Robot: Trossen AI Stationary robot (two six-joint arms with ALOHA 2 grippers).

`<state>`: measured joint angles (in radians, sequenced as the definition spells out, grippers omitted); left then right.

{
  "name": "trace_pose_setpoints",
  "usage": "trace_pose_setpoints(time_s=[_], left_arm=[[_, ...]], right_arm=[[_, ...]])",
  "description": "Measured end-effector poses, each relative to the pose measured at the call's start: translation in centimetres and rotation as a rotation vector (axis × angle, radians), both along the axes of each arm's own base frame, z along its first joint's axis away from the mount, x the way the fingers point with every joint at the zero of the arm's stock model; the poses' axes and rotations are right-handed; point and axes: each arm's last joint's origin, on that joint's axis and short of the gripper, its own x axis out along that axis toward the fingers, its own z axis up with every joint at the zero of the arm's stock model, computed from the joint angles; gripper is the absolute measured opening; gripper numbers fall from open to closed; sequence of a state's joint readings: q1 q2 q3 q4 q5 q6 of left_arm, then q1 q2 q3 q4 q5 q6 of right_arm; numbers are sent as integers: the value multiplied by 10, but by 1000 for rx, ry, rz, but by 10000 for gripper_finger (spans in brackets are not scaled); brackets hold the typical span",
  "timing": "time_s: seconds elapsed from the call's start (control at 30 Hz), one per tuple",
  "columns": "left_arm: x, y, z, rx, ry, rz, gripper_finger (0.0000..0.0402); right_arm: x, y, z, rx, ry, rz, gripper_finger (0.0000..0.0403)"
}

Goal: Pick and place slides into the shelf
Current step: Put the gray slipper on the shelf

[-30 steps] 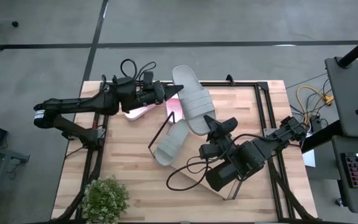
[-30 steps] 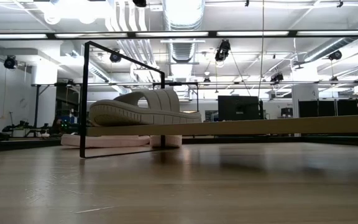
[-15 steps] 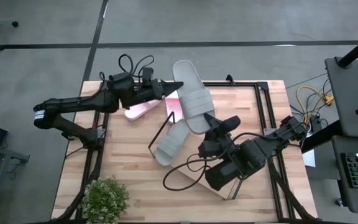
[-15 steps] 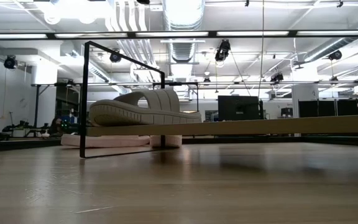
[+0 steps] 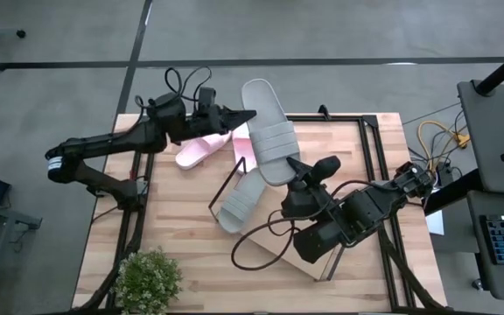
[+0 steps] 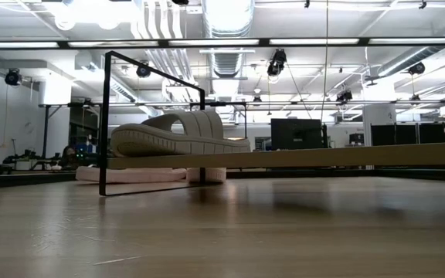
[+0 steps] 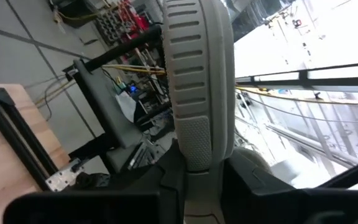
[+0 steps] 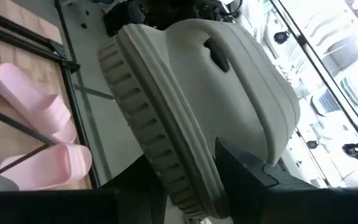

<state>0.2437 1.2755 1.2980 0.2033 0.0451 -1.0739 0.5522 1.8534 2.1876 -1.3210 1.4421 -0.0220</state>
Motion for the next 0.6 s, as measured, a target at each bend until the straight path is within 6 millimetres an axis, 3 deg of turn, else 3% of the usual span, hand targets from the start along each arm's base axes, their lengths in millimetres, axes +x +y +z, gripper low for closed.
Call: trace_pose_setpoints(time_s=[0.6], left_arm=[[-10, 15, 6, 23, -32, -55, 37]], right_arm=[[-4, -4, 4, 37, -37, -3, 118]])
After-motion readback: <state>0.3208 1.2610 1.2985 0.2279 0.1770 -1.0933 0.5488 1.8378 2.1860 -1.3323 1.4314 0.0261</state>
